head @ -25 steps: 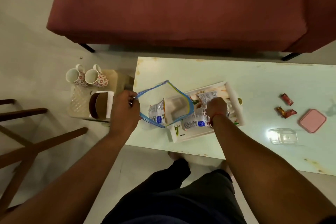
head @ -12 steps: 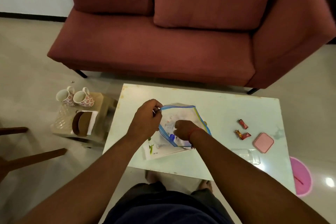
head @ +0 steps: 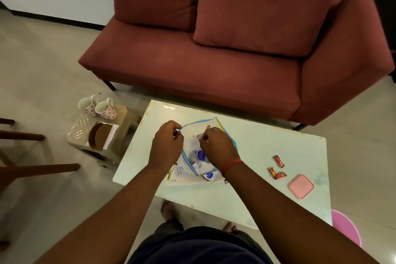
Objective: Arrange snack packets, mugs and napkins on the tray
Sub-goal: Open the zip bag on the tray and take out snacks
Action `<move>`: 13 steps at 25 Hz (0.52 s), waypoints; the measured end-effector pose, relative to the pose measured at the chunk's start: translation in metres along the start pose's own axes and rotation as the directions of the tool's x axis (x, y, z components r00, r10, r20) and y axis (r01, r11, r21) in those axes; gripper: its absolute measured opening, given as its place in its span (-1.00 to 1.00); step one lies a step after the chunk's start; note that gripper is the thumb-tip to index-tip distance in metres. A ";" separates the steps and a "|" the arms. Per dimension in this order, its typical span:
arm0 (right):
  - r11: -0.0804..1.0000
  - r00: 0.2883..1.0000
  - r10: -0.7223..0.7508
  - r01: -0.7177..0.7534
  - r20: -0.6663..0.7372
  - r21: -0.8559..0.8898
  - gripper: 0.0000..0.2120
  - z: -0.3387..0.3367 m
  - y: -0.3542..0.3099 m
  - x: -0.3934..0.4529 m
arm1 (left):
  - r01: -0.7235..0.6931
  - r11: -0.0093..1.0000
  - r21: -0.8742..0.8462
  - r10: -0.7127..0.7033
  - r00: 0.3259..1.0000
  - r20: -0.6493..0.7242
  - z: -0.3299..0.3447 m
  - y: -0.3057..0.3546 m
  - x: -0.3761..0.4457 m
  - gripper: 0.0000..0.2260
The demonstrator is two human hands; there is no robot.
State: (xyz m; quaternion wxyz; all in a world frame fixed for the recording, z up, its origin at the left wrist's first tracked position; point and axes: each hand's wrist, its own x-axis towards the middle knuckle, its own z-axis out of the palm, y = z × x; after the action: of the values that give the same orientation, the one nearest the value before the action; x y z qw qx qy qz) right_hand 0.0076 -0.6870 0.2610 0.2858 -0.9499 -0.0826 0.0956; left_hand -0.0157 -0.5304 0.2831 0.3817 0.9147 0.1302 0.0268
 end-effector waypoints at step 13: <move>0.651 0.699 0.645 -0.292 -0.308 0.701 -0.89 0.052 0.037 0.028 | 0.379 0.915 -0.140 -0.390 0.919 -0.060 -0.058 -0.113 0.040 -0.79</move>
State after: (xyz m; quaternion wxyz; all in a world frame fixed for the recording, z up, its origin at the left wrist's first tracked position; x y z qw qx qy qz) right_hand 0.0262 -0.6840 0.1938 0.5464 -0.7799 0.2955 -0.0773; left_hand -0.0097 -0.4040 0.2425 0.4303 0.8432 0.3222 -0.0011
